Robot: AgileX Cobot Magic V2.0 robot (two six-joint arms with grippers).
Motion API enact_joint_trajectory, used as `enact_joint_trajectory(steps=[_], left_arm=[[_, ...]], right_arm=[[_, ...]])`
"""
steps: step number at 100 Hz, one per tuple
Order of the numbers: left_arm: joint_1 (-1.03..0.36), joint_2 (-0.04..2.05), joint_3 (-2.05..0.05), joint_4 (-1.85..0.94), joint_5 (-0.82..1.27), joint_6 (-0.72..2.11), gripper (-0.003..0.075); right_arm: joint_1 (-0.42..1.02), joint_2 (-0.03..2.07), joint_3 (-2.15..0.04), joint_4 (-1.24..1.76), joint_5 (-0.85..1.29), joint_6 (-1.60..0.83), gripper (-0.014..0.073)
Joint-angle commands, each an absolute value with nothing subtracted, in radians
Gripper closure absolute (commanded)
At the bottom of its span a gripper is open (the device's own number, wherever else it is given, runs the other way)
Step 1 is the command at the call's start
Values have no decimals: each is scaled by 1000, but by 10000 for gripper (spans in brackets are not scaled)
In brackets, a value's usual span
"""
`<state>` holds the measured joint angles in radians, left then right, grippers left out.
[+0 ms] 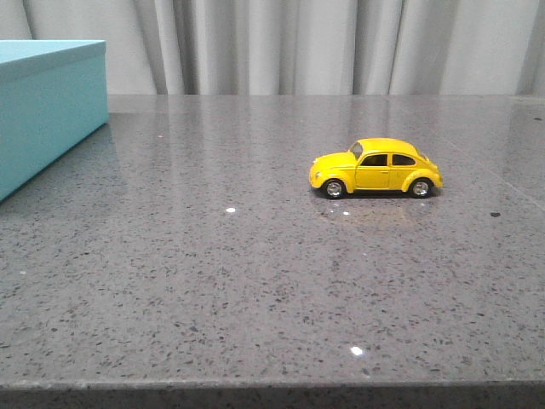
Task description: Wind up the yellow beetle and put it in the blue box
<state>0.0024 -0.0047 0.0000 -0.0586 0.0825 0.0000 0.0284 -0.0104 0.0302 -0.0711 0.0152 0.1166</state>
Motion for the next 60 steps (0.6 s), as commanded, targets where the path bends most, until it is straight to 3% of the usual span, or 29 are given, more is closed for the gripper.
enact_joint_trajectory(steps=[1, 40, 60], left_arm=[[-4, -36, 12, -60, 0, -7, 739], [2, 76, -173, -59, 38, -7, 739], [2, 195, -261, -59, 31, -7, 738]], right_arm=[[22, -33, 10, -70, -74, 113, 662], [23, 59, -211, -70, 215, 113, 657], [23, 168, -307, -70, 237, 113, 639]])
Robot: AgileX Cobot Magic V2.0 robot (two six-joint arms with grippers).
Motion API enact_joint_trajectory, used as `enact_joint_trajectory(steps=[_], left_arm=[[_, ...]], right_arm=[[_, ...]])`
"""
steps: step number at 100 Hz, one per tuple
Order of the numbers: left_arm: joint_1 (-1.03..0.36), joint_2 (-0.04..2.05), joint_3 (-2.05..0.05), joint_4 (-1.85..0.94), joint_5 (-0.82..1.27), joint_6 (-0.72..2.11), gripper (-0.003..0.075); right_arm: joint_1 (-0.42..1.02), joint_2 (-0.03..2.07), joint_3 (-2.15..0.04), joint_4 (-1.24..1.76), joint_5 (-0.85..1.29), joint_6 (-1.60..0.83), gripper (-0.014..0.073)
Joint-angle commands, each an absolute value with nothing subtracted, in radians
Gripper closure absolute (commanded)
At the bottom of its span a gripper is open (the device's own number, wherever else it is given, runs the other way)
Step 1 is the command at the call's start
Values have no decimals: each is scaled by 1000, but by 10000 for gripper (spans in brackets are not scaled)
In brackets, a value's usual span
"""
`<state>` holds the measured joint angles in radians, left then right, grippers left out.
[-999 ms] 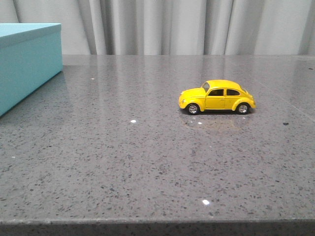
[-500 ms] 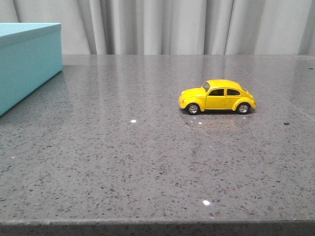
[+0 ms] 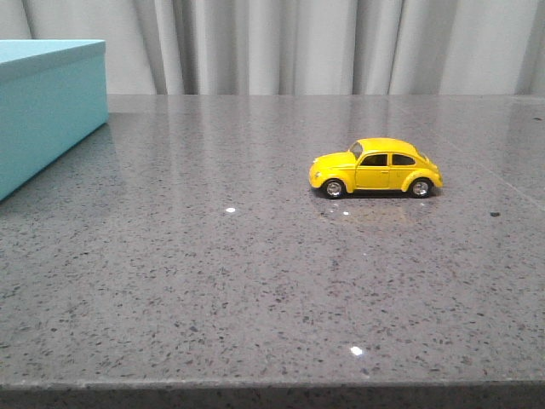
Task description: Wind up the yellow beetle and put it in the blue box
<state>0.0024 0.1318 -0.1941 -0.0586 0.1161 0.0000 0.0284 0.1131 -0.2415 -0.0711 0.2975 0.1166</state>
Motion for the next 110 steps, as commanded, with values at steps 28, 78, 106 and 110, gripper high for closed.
enact_joint_trajectory(steps=[28, 78, 106, 110], left_arm=[[1, 359, -403, -54, 31, 0, 384], [1, 518, -498, -54, 0, 0, 246], [1, 518, -498, -63, -8, -5, 246], [1, 518, -498, -63, -10, -5, 246]], right_arm=[[23, 317, -399, -70, 247, 113, 359], [23, 486, -554, -66, 344, 113, 265], [65, 549, -619, -43, 400, 113, 265], [81, 569, -651, -42, 425, 113, 265]])
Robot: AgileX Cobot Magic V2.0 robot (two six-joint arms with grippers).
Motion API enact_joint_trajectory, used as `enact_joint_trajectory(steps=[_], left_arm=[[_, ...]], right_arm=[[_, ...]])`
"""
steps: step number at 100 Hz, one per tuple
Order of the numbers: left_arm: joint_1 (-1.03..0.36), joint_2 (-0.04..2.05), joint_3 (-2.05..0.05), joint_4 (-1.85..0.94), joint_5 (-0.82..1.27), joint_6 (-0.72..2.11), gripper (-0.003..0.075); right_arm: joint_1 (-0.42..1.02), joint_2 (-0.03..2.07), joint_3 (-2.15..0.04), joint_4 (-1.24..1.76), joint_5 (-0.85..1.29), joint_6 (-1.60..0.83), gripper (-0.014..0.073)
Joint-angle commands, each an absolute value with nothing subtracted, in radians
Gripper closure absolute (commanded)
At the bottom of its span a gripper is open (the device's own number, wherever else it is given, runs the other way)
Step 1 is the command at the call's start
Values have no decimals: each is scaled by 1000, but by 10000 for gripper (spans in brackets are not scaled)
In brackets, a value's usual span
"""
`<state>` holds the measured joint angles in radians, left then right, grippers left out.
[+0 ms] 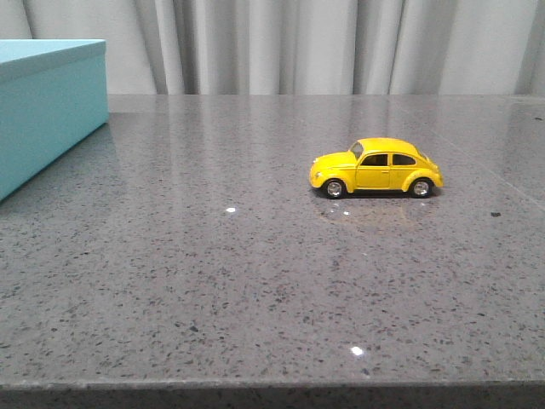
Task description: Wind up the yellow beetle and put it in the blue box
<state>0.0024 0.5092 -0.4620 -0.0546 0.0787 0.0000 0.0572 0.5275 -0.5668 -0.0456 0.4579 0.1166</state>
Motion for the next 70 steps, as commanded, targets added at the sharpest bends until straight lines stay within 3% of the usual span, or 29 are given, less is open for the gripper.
enact_joint_trajectory(steps=[1, 40, 62, 70], left_arm=[[1, 518, -498, -63, -12, -5, 246], [1, 518, -498, -63, -14, -5, 246], [1, 518, -498, -63, -14, -5, 246], [1, 518, -498, -63, -14, -5, 246]], right_arm=[[88, 578, -657, -42, 435, 113, 265], [222, 937, -965, 25, 672, 113, 257], [302, 1131, -1116, 50, 750, 183, 62], [342, 1204, -1180, 50, 779, 207, 42]])
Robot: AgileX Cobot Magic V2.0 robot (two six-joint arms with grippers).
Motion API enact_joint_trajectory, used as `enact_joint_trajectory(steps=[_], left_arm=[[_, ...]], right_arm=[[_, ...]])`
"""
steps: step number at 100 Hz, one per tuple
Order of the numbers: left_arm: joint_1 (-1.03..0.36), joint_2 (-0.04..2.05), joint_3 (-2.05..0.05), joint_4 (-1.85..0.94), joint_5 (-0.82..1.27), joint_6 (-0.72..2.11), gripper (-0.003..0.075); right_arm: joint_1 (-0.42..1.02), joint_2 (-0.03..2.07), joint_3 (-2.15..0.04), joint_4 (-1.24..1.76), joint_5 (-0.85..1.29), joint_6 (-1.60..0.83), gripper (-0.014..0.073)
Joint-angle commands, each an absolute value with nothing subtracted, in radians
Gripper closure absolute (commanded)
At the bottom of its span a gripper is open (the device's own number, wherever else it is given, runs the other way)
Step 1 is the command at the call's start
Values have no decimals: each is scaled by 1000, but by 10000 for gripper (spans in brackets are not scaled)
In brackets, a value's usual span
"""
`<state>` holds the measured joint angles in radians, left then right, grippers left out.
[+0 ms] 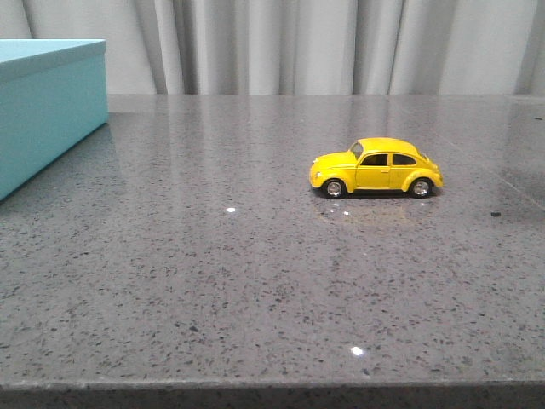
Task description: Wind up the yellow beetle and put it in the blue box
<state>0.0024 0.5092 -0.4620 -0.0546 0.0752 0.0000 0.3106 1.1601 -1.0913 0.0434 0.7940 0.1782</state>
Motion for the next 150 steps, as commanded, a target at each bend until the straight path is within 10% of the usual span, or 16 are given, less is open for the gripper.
enact_joint_trajectory(steps=[1, 150], left_arm=[[1, 518, -498, -63, -14, -5, 246], [1, 518, -498, -63, -14, -5, 246]], right_arm=[[345, 1210, -1180, 50, 782, 211, 43], [500, 1699, -1445, 8, 1020, 585, 88]])
